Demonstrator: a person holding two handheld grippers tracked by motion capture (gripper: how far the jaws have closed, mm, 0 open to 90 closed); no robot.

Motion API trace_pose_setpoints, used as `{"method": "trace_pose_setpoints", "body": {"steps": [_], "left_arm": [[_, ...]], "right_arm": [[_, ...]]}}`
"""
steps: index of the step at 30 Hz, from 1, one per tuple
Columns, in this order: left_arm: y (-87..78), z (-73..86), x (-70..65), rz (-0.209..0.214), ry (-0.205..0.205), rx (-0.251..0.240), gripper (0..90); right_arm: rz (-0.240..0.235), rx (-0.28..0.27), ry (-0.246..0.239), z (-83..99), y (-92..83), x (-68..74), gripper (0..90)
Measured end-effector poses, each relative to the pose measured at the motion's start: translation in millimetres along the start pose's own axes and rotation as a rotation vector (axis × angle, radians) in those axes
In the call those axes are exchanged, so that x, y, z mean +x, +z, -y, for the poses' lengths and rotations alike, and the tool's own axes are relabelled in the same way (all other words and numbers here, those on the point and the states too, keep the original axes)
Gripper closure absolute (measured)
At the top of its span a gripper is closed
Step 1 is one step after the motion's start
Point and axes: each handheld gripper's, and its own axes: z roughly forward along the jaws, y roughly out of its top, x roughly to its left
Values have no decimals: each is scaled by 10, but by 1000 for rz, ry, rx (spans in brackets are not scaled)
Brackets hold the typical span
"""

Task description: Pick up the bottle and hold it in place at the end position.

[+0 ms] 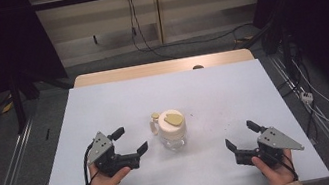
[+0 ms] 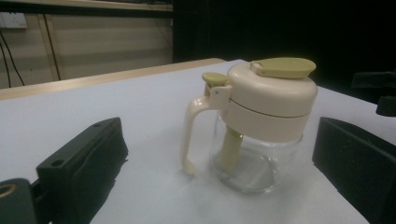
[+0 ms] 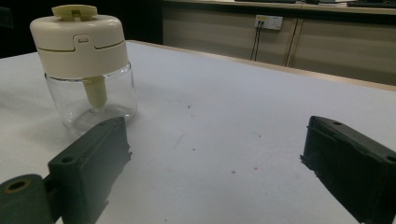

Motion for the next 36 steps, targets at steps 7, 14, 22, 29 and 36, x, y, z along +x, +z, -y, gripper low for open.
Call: {"method": "trace_pose_setpoints", "body": {"steps": [7, 14, 22, 29, 36], "left_arm": [[133, -3, -109, 28, 15, 41, 27], [294, 28, -215, 48, 11, 78, 31], [406, 50, -275, 68, 18, 103, 33], [512, 61, -309, 71, 13, 118, 40], [638, 82, -355, 61, 22, 146, 48]], "right_arm": [[-8, 0, -2, -2, 11, 6, 61], [-9, 2, -4, -3, 14, 9, 61], [-14, 1, -4, -7, 19, 10, 61], [-18, 0, -9, -10, 25, 18, 62], [-20, 1, -12, -13, 25, 22, 63]]}}
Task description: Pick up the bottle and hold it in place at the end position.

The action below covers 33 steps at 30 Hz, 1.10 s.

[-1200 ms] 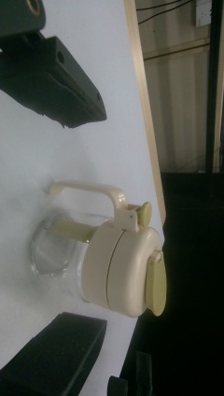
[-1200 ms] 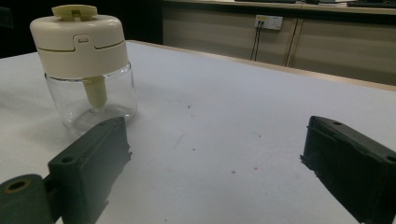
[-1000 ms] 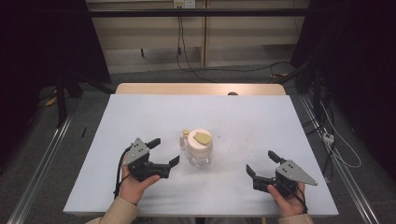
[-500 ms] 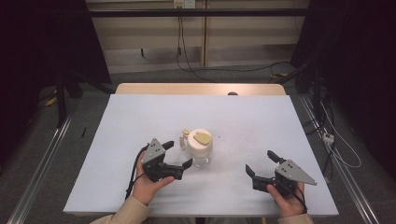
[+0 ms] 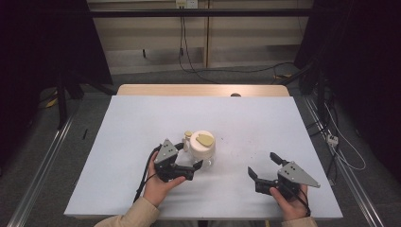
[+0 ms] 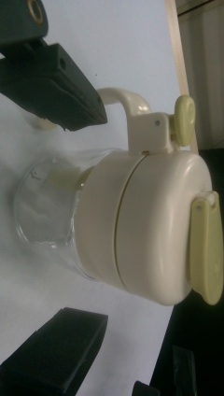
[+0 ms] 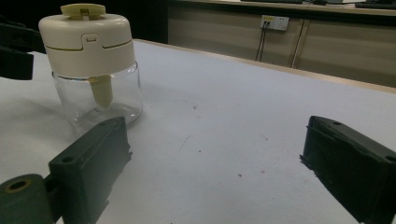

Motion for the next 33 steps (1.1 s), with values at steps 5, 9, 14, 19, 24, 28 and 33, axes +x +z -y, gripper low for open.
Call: {"method": "trace_pose_setpoints", "body": {"steps": [5, 9, 14, 19, 24, 28, 33], "left_arm": [[72, -4, -3, -3, 8, 8, 48], [138, -8, -27, -11, 7, 13, 48], [215, 1, -44, -28, 11, 28, 47], [259, -6, -48, -39, 8, 13, 47], [312, -10, -58, -38, 4, 16, 47], [349, -16, -71, -47, 12, 17, 42], [381, -21, -72, -55, 13, 15, 43]], "right_arm": [[1, 1, 0, 0, 0, -1, 63], [-2, 0, -1, -3, -1, 5, 63], [-8, 0, -6, -3, 0, 11, 64], [-9, 0, -3, -4, -4, 6, 64], [-10, 0, -8, -6, -3, 12, 65], [-9, 2, -6, -3, -4, 6, 66], [-11, 1, -5, -5, -8, 5, 66]]}}
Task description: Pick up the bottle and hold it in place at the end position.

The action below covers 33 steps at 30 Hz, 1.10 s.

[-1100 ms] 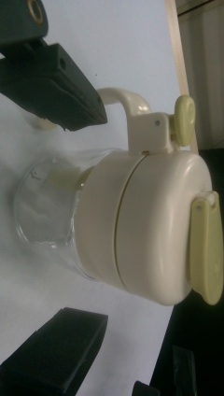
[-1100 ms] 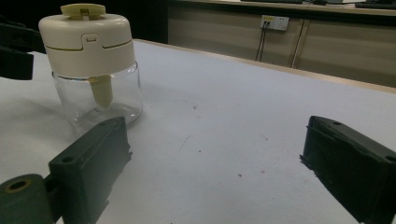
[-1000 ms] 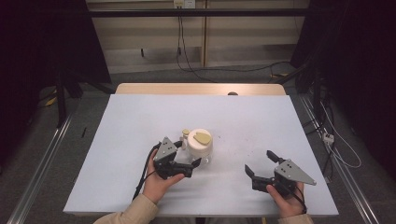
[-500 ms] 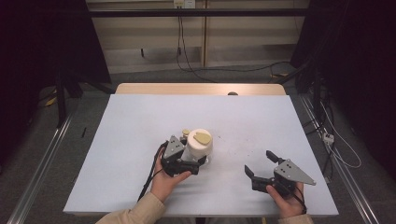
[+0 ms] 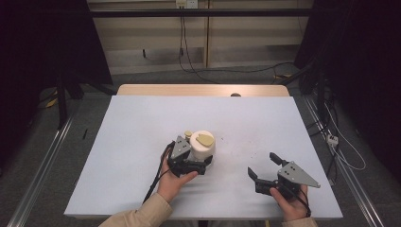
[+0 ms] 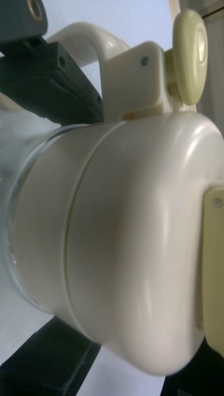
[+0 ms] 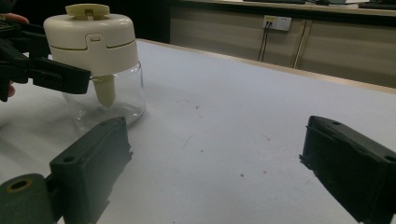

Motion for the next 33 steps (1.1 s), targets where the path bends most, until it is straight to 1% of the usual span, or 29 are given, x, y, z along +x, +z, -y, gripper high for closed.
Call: {"method": "trace_pose_setpoints", "body": {"steps": [4, 9, 11, 13, 18, 22, 27, 33], "left_arm": [[20, -1, -1, -4, 11, 3, 43], [59, 3, -12, -8, 7, 5, 39], [71, 4, -12, -13, 13, 5, 39], [88, 4, -18, -15, 6, 3, 37], [113, 4, -27, -22, 22, 11, 32], [129, -4, -32, -27, 8, 6, 33], [156, -11, -44, -40, 13, 9, 32], [178, -5, -39, -36, 9, 0, 35]], "right_arm": [[-1, 0, -2, -1, 2, 3, 67], [2, 1, -1, 0, 2, 0, 67], [2, 1, -1, 0, 2, 1, 67], [1, 2, -2, -1, 3, 4, 67], [0, 9, -5, 3, 9, 12, 66], [1, 6, -4, 3, 7, 9, 67], [1, 5, -3, 2, 4, 9, 67], [-2, 3, -5, 3, 9, 8, 67]]}}
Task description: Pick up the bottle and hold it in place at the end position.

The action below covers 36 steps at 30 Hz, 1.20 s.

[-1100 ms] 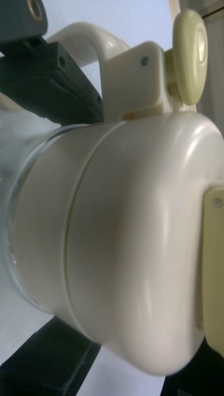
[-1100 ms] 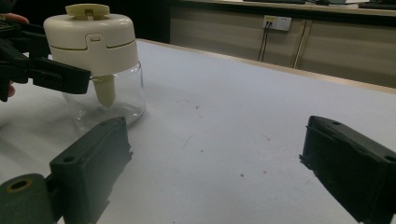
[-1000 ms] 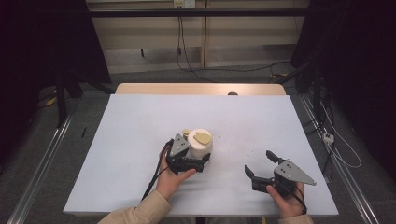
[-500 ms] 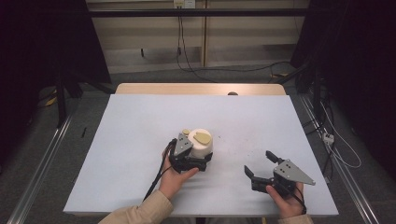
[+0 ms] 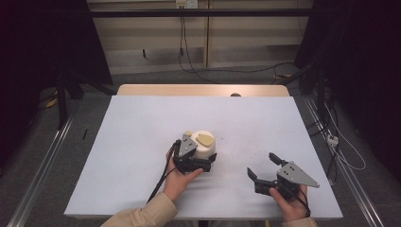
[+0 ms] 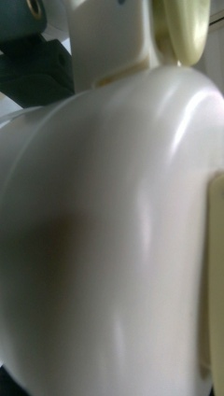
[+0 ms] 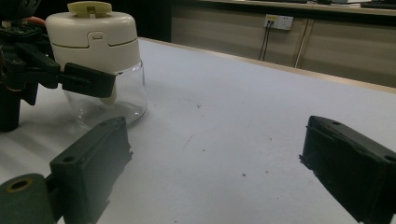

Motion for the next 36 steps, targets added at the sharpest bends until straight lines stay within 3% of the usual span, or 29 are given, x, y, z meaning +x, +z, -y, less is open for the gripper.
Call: {"method": "trace_pose_setpoints", "body": {"steps": [11, 27, 36], "left_arm": [[-4, 1, -12, -10, 13, -12, 44], [-25, -21, 38, 5, -24, -38, 49], [-50, -98, 83, -1, -18, -39, 49]], "right_arm": [[-1, 1, 1, 1, 2, 2, 67], [-2, -4, 1, -1, 1, -2, 67], [-1, -4, 3, -1, 0, -5, 67]]}}
